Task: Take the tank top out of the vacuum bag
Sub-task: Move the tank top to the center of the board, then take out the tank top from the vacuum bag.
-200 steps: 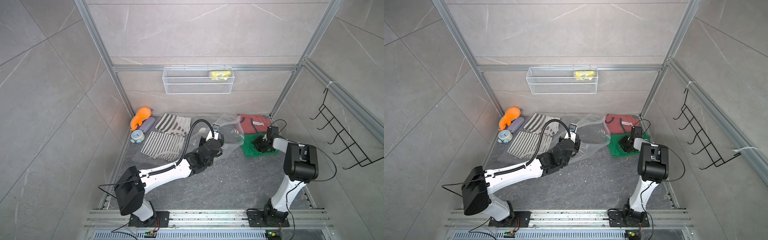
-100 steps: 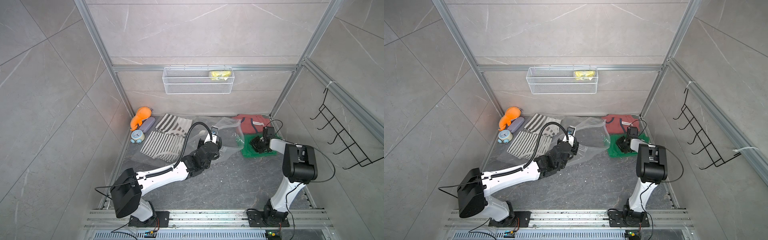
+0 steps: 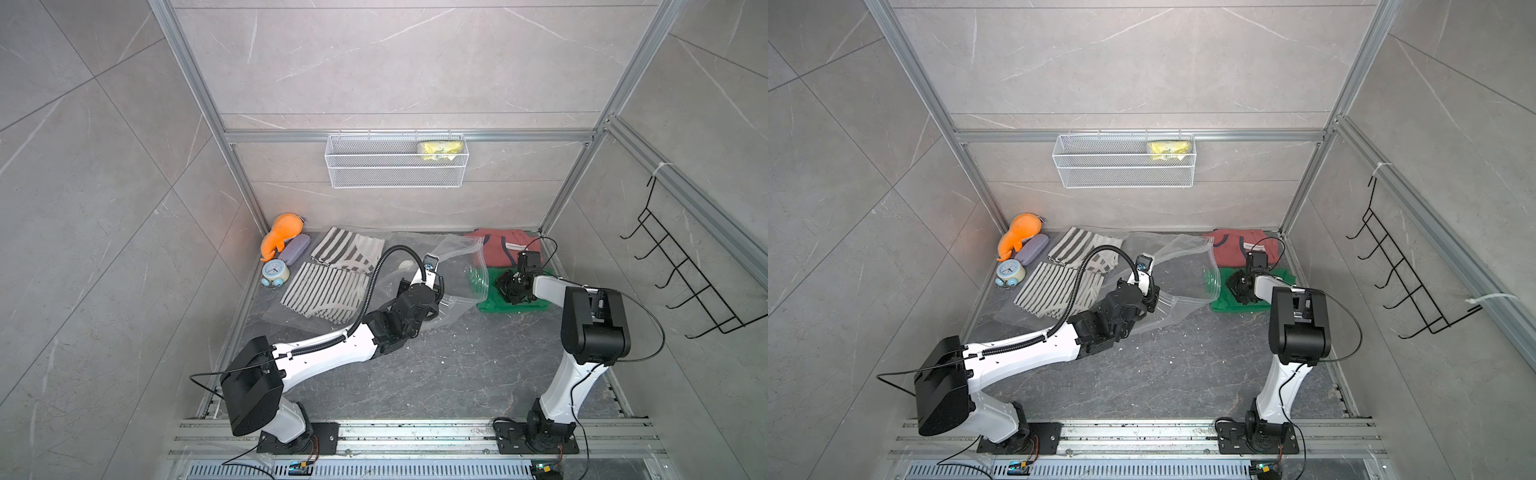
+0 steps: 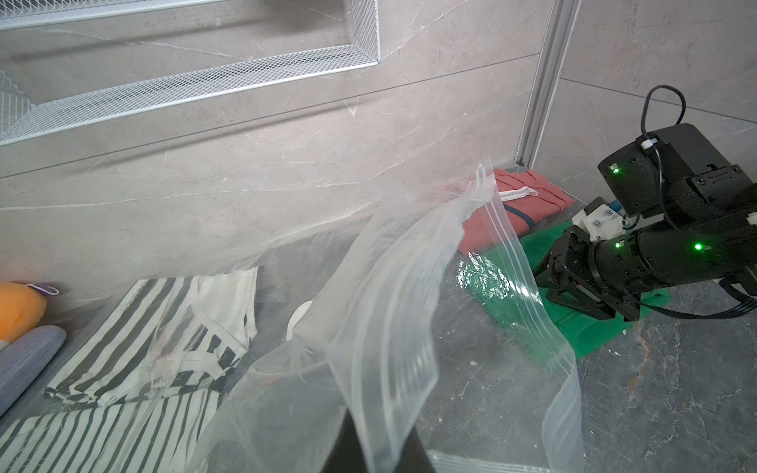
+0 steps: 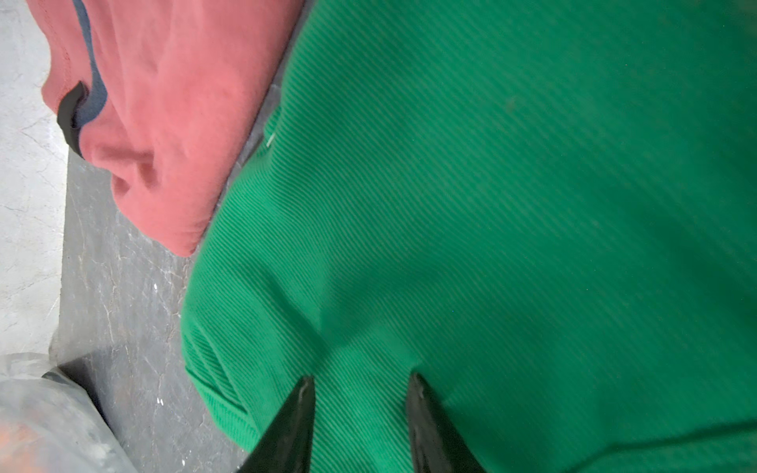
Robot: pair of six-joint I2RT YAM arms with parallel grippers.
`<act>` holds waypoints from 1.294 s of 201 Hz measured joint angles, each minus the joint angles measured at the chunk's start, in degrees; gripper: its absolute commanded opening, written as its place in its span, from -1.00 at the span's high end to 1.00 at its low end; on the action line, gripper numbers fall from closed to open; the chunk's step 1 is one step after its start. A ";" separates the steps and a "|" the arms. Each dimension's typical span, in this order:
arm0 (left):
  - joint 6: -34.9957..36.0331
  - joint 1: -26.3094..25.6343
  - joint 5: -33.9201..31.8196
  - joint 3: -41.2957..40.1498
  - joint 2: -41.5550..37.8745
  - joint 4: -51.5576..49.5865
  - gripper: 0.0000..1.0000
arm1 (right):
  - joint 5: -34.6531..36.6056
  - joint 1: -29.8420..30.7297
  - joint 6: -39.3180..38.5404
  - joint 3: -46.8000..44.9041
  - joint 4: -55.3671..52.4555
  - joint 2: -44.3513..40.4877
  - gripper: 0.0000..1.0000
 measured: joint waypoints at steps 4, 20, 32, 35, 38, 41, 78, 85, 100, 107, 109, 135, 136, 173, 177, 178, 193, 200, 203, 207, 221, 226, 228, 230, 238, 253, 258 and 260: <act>0.00 0.00 0.02 -0.04 0.00 0.00 1.00 | 0.04 0.04 -0.02 0.07 -0.17 -0.11 0.14; 0.00 0.00 0.09 -0.07 0.33 0.00 1.00 | 0.00 0.04 -1.07 0.72 -2.05 -0.33 0.13; 0.00 0.00 0.17 -0.02 0.94 -0.07 1.00 | 0.00 0.04 -2.58 2.38 -4.94 -0.39 0.11; 0.00 0.00 0.22 0.00 1.18 -0.11 1.00 | 0.04 0.04 -2.78 2.82 -5.51 -0.42 0.11; 0.00 -0.02 0.24 0.04 1.40 -0.17 1.00 | 0.04 0.04 -3.28 3.32 -6.19 -0.57 0.10; 0.00 -0.02 0.24 0.13 1.60 -0.31 1.00 | 0.07 0.04 -3.61 3.65 -6.62 -0.70 0.09; 0.00 -0.22 1.49 1.55 4.20 -1.57 1.00 | 1.77 0.07 -7.28 4.46 -11.61 -8.52 0.05; 0.02 -0.22 2.03 1.92 4.59 -1.79 1.00 | 1.70 0.04 -7.82 4.42 -12.00 -10.64 0.06; 0.02 -0.22 3.67 2.54 5.27 -2.19 1.00 | 0.76 0.07 -8.94 3.32 -11.06 -15.26 0.08; 0.04 -0.22 4.83 2.69 5.53 -2.19 1.00 | -0.09 0.11 -9.38 2.36 -10.54 -17.64 0.11; 0.04 -0.22 5.03 2.69 5.57 -2.21 1.00 | -0.35 0.11 -9.60 2.05 -10.40 -18.38 0.12; 0.04 -0.22 8.35 2.69 6.21 -2.38 1.00 | -5.01 0.39 -11.23 -1.90 -7.43 -24.68 0.19; 0.04 -0.22 8.52 2.69 6.23 -2.43 1.00 | -5.18 0.42 -11.23 -2.03 -7.32 -24.79 0.20; 0.04 -0.22 9.55 2.69 6.27 -2.58 1.00 | -14.69 4.13 -11.80 -7.96 -0.94 -26.29 0.42; 0.07 -0.22 9.57 2.67 6.27 -2.58 1.00 | -15.74 4.74 -11.89 -8.57 -0.11 -26.25 0.44; 0.04 -0.22 9.60 2.67 6.27 -2.58 1.00 | -16.17 5.01 -11.72 -8.81 0.26 -26.23 0.45; 0.07 -0.22 10.03 2.67 6.27 -2.43 1.00 | -19.71 7.67 -10.47 -11.63 5.14 -25.77 0.47; 0.07 -0.22 10.51 2.67 6.29 -2.43 1.00 | -21.05 9.01 -9.81 -12.74 7.65 -25.18 0.48; 0.07 -0.20 10.86 2.67 6.29 -2.43 1.00 | -21.53 9.53 -9.46 -13.14 8.68 -24.79 0.49; 0.07 -0.20 11.15 2.67 6.32 -2.43 1.00 | -22.14 10.36 -9.01 -13.66 10.14 -24.17 0.50; 0.09 -0.20 12.98 2.67 6.45 -2.27 1.00 | -23.67 13.05 -7.26 -14.95 15.28 -21.42 0.51; 0.11 -0.20 13.60 2.67 6.58 -2.14 1.00 | -23.91 14.05 -6.62 -15.34 17.09 -20.31 0.51; 0.11 -0.20 13.90 2.67 6.62 -2.10 1.00 | -23.91 14.40 -6.51 -15.47 17.84 -19.85 0.52; 0.11 -0.20 14.03 2.67 6.71 -2.03 1.00 | -23.98 14.71 -6.29 -15.56 18.38 -19.50 0.52; 0.09 -0.22 14.60 2.67 7.04 -1.75 1.00 | -24.04 16.33 -5.49 -15.96 21.24 -17.62 0.53; 0.07 -0.22 15.50 2.67 7.85 -1.64 1.00 | -24.00 19.08 -4.70 -16.17 25.55 -14.43 0.55; 0.07 -0.22 15.61 2.67 8.13 -1.57 1.00 | -23.91 19.98 -4.48 -16.17 26.93 -13.38 0.55; 0.07 -0.22 15.65 2.67 8.17 -1.60 1.00 | -23.89 20.22 -4.44 -16.17 27.34 -13.09 0.56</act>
